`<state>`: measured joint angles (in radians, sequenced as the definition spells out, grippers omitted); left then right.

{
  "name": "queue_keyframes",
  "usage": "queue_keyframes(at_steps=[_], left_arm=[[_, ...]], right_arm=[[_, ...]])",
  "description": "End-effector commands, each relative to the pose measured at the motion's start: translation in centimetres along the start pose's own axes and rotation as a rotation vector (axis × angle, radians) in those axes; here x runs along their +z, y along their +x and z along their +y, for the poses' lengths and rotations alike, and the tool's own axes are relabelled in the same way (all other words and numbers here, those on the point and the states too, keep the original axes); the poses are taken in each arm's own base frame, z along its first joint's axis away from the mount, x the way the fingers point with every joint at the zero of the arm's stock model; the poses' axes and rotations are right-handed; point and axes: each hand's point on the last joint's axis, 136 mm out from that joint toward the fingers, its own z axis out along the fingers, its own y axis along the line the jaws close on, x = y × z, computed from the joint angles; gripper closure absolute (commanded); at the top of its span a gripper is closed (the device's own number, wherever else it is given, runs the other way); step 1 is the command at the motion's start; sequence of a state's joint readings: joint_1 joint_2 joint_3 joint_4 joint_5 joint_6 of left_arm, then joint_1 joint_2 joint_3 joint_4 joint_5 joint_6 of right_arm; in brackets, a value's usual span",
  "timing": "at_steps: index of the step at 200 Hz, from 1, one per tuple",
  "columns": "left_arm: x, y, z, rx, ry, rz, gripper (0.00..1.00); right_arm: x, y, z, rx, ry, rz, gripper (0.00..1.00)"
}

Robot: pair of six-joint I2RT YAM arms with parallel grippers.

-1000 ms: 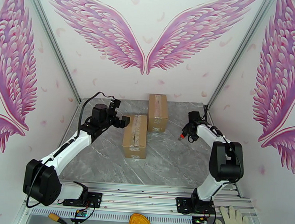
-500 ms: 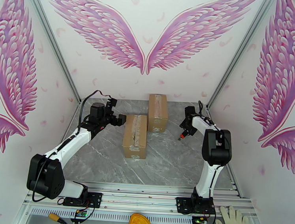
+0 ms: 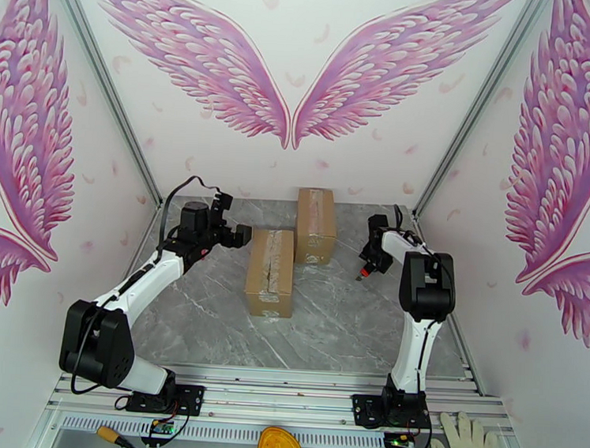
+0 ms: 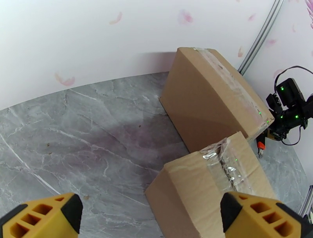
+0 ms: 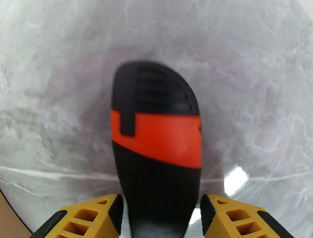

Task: Unpack the express box

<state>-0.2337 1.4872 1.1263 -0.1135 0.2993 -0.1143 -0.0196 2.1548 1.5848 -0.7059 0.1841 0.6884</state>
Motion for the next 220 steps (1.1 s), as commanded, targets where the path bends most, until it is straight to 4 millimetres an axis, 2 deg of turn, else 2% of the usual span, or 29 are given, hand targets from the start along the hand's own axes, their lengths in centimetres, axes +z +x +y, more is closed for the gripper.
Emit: queue_keyframes(at_steps=[1,61,105,137,172,200,220], left_arm=[[0.0,-1.4,-0.2,-0.016,0.012,-0.025,0.01],[-0.8,-1.4,-1.0,-0.042,0.018,-0.026,0.01],[-1.2,-1.6,-2.5,-0.045,0.041,-0.027,0.01],[-1.5,-1.8,-3.9,-0.036,0.061,-0.027,0.01],[-1.9,-2.2,-6.3,0.008,0.083,-0.019,0.01],[-2.4,-3.2,-8.9,0.032,0.136,-0.035,0.03],[-2.3,-3.6,-11.7,0.076,0.181,-0.029,0.05]], right_arm=[[1.0,0.5,0.1,0.012,-0.003,0.046,0.46],[0.2,0.7,0.6,-0.001,-0.073,0.02,0.59],[-2.6,0.7,1.8,-0.014,-0.2,-0.021,0.6],[-5.3,0.9,3.2,-0.052,-0.329,-0.051,0.6],[-9.7,0.8,4.2,-0.092,-0.489,-0.141,0.6],[-16.0,0.5,5.9,-0.147,-0.7,-0.277,0.61],[-20.3,0.8,6.7,-0.192,-0.795,-0.378,0.61]])
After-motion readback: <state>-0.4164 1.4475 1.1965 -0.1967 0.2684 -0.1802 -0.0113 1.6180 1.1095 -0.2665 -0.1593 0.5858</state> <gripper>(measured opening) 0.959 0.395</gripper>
